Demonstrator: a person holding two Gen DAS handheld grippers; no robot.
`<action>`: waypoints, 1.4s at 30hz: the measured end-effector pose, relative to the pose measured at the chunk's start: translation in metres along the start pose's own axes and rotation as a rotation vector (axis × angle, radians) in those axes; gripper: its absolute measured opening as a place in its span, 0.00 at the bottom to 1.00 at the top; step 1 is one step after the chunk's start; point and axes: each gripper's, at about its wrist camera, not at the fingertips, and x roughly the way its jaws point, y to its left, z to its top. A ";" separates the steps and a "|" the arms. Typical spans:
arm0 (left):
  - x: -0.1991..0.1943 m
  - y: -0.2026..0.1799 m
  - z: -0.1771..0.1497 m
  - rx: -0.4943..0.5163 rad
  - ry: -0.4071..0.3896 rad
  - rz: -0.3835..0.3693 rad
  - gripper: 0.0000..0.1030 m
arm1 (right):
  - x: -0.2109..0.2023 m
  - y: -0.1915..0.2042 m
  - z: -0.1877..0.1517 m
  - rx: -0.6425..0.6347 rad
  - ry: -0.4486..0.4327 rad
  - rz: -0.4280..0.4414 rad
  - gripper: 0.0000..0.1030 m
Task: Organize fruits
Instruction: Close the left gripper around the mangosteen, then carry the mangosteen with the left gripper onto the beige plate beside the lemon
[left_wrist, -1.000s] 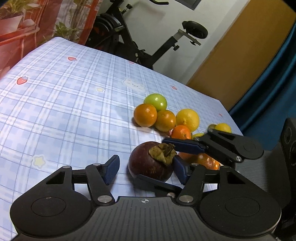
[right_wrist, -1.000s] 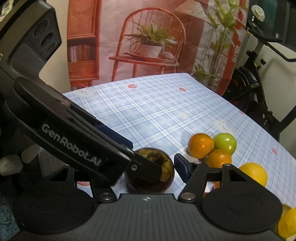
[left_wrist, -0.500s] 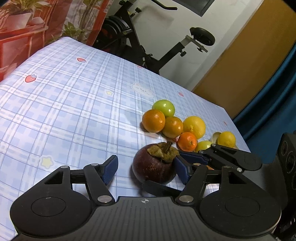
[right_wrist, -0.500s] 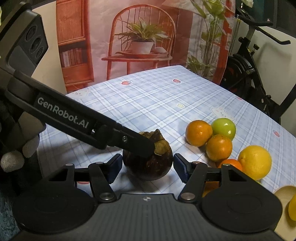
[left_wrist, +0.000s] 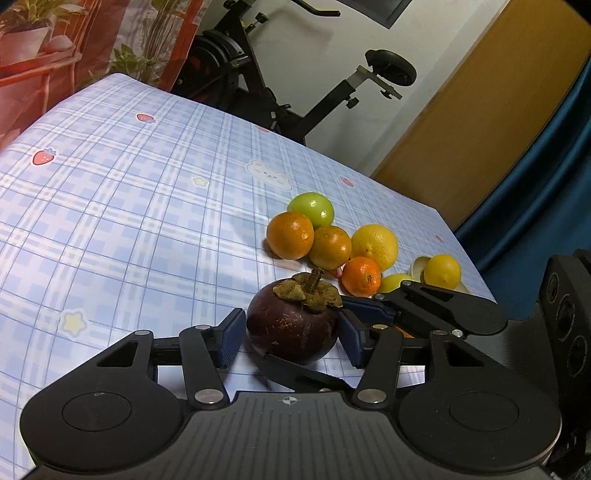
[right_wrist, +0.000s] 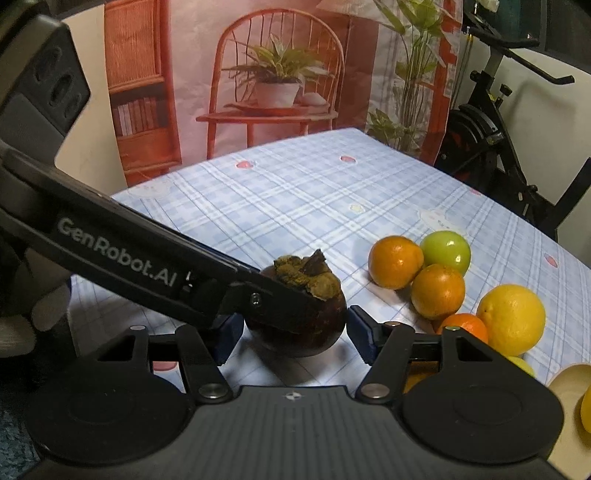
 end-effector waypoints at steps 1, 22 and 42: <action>0.000 0.000 0.000 0.001 0.000 0.000 0.56 | 0.001 0.000 0.000 -0.001 0.000 -0.003 0.62; -0.012 -0.067 0.025 0.193 -0.086 0.018 0.56 | -0.056 -0.023 0.008 0.117 -0.169 -0.064 0.62; 0.063 -0.143 0.044 0.440 0.039 -0.027 0.57 | -0.113 -0.110 -0.040 0.403 -0.267 -0.203 0.62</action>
